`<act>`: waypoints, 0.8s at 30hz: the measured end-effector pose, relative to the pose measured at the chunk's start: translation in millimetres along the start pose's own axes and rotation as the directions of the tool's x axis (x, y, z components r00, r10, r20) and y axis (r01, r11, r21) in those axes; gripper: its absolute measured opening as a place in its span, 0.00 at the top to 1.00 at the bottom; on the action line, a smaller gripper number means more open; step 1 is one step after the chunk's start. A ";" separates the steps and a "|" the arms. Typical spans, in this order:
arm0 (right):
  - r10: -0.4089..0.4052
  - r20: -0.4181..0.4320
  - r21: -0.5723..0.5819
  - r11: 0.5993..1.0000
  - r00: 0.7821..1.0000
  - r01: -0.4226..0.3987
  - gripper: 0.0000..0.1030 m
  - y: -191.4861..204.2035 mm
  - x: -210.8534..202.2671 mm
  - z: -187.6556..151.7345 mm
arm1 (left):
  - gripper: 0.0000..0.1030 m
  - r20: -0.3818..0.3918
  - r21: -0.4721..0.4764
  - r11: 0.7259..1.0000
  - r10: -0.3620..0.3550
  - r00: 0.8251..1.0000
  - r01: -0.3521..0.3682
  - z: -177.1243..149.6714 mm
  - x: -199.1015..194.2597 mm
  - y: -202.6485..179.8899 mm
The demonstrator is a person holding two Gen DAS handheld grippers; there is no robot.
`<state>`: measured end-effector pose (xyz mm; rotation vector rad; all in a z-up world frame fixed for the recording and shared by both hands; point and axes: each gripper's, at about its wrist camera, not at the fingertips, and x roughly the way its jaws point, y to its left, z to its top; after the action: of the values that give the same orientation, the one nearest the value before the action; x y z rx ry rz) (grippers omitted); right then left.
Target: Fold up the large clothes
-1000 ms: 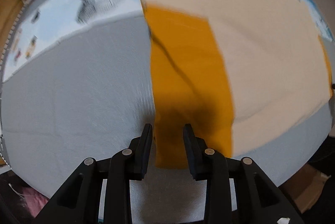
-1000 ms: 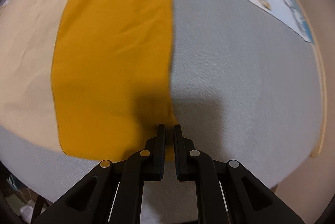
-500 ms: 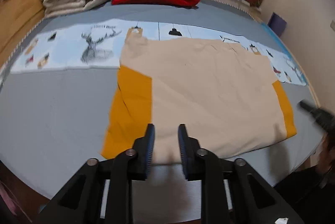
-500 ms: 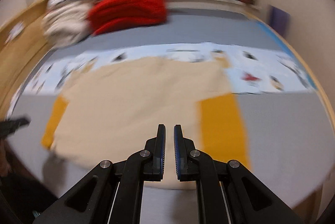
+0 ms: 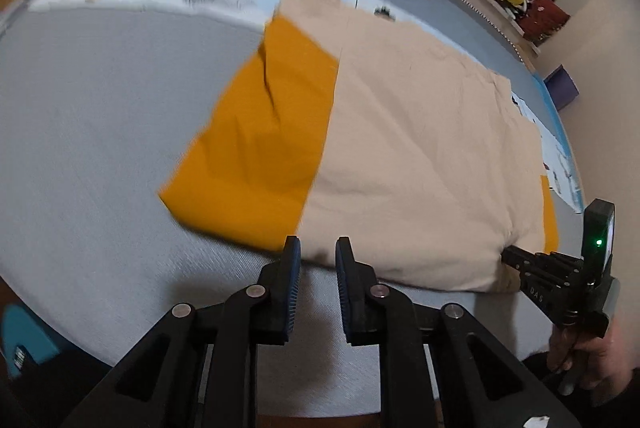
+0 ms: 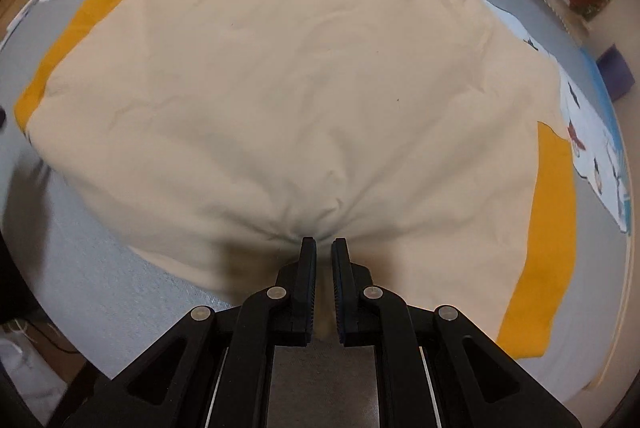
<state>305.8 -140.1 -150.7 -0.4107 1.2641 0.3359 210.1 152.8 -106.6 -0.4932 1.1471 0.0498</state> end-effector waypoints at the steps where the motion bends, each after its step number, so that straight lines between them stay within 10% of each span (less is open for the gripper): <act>1: 0.012 -0.002 0.010 1.000 1.000 -0.012 0.90 -4.0 -0.7 0.6 | 0.78 -0.027 -0.024 1.000 -0.014 1.000 0.013 -1.2 6.1 3.1; 9: 0.020 -0.027 0.023 1.000 0.999 -0.020 0.90 -19.3 5.7 -6.7 | 0.44 -0.073 -0.227 0.972 -0.083 0.994 0.064 -1.1 31.2 26.5; 24: 0.043 -0.047 0.006 0.999 0.998 -0.043 0.90 -26.3 11.5 -12.6 | 0.41 0.176 -0.415 0.897 -0.083 0.981 0.151 -0.6 45.9 47.9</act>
<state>310.5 -169.0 -162.0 -0.3892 1.3212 0.3609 215.2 185.7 -164.0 -0.9340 0.9500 0.2355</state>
